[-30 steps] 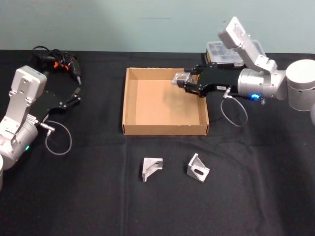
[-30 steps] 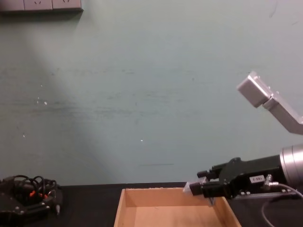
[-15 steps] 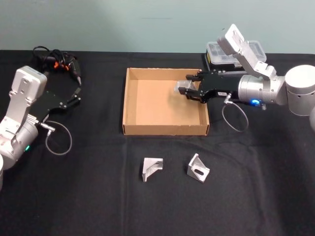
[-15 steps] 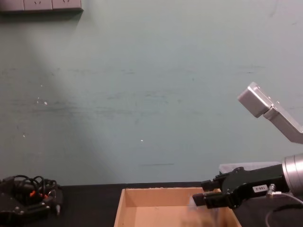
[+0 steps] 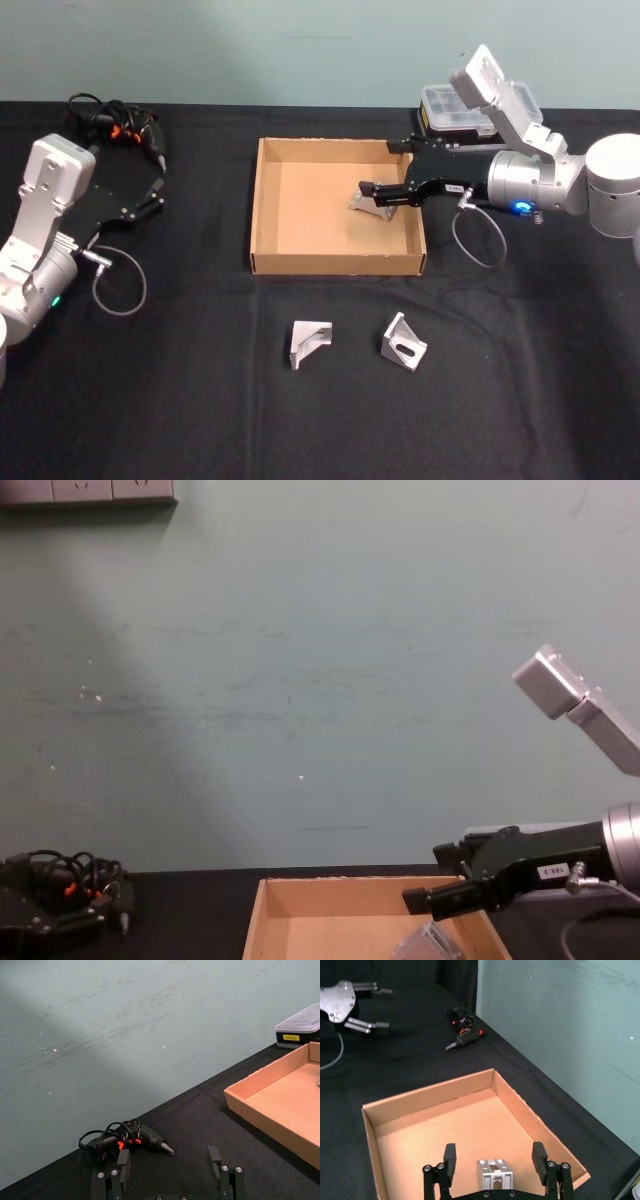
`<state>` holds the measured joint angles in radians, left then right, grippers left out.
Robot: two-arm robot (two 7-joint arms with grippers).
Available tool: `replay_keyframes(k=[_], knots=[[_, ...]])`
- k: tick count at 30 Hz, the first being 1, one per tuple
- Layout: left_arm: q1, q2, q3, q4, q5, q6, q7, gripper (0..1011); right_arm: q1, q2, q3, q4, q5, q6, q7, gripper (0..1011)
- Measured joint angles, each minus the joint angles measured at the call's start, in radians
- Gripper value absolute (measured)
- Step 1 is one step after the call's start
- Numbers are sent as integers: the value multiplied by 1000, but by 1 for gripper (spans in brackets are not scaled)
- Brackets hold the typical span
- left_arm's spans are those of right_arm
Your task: Use one hand to pick up the angle iron from the table and place it into the box.
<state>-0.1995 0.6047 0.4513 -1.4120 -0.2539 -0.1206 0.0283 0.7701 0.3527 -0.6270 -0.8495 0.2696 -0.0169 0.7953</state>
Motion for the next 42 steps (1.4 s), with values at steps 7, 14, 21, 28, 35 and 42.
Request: replay_keyframes(k=[7,14,21,28,35,42], knots=[[0,0,0,0,0,0,0,1000,-34,16,32,-60,26,9,-19,1000],[0,0,0,0,0,0,0,1000,-91,49,71,-152,57,0,-53,1000],[0,0,0,0,0,0,0,1000,-181,123,118,-335,103,33,-85,1000],[0,0,0,0,0,0,0,1000,-281,207,163,-527,151,91,-130,1000],[0,0,0,0,0,0,0,1000,-379,275,173,-674,191,149,-152,1000],[0,0,0,0,0,0,0,1000,-451,300,139,-727,208,193,-168,1000]])
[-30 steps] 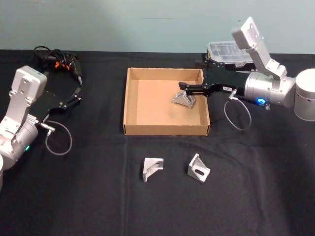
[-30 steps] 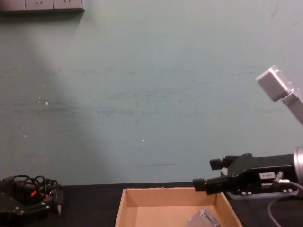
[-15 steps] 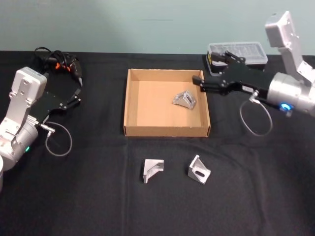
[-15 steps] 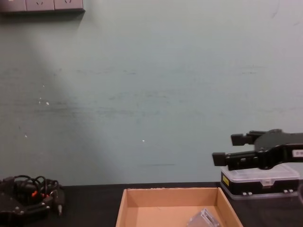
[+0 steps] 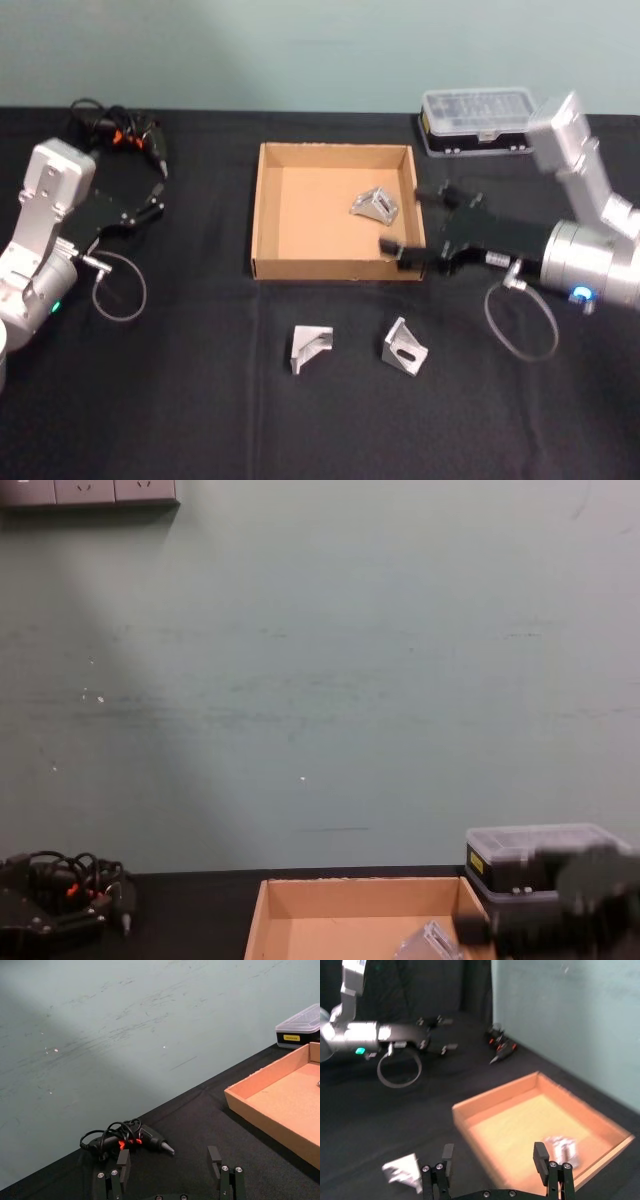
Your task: Use one hand to pick up the angle iron from the table and place it into the box.
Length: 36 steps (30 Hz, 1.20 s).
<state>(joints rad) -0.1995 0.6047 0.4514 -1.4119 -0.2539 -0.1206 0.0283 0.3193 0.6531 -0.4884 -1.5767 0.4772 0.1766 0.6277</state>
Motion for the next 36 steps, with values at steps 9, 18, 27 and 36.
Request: replay_keyframes(k=[9,18,27,36], knots=[[0,0,0,0,0,0,0,1000,-31,2,-54,28,-18,17,-4,1000],[0,0,0,0,0,0,0,1000,-24,0,-73,43,-18,21,20,1000],[0,0,0,0,0,0,0,1000,-2,3,-105,45,-5,38,64,1000],[0,0,0,0,0,0,0,1000,24,24,-139,27,-18,80,73,1000]])
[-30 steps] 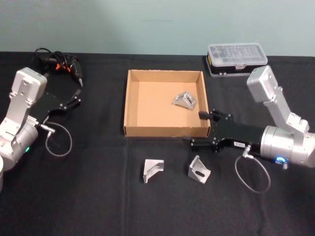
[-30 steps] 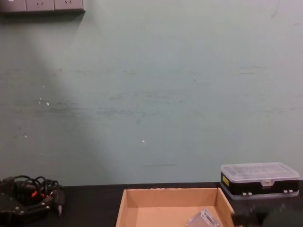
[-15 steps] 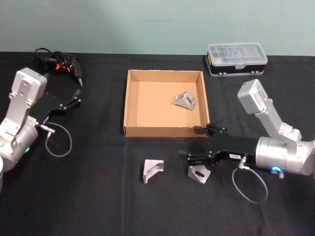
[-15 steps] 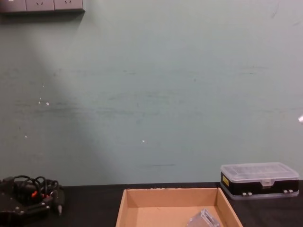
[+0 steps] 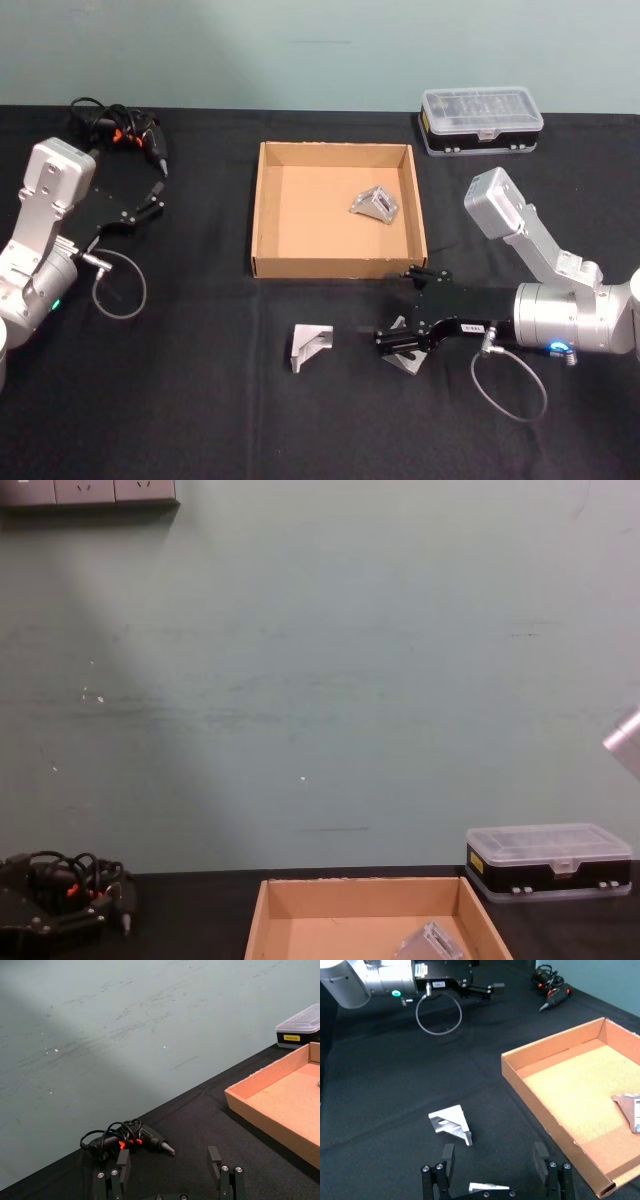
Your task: Use one hand to pick up the angle iron from the table and place it into the box.
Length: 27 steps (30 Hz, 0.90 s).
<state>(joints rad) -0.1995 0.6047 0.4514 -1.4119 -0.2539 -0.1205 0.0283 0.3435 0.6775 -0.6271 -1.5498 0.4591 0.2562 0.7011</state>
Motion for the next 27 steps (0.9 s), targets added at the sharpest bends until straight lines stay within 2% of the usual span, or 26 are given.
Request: replay_keyframes(k=[10,27], knots=[[0,0,0,0,0,0,0,1000,18,21,-28,-11,-13,41,9,1000],[0,0,0,0,0,0,0,1000,58,40,-78,-5,-37,75,47,1000]])
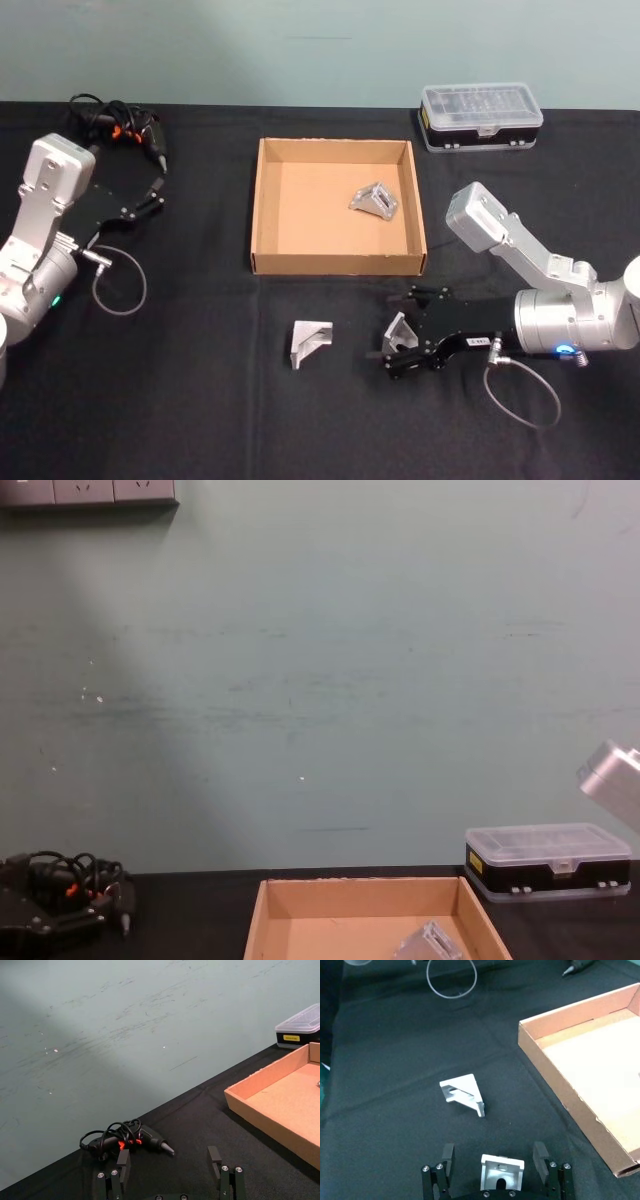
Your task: Use one hand to pick up the angle iron from the table and place it into the box.
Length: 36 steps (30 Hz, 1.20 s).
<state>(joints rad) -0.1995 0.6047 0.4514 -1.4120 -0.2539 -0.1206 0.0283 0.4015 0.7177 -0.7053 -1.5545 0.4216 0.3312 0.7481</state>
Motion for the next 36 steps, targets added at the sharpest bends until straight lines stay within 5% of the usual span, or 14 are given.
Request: replay_keyframes(k=[13,28,36], knots=[[0,0,0,0,0,0,0,1000,6,11,-10,-2,-11,6,0,964],[0,0,0,0,0,0,0,1000,-1,6,-8,-3,-12,-15,-2,518],[0,0,0,0,0,0,0,1000,-3,3,-9,-5,-13,-18,-2,474]])
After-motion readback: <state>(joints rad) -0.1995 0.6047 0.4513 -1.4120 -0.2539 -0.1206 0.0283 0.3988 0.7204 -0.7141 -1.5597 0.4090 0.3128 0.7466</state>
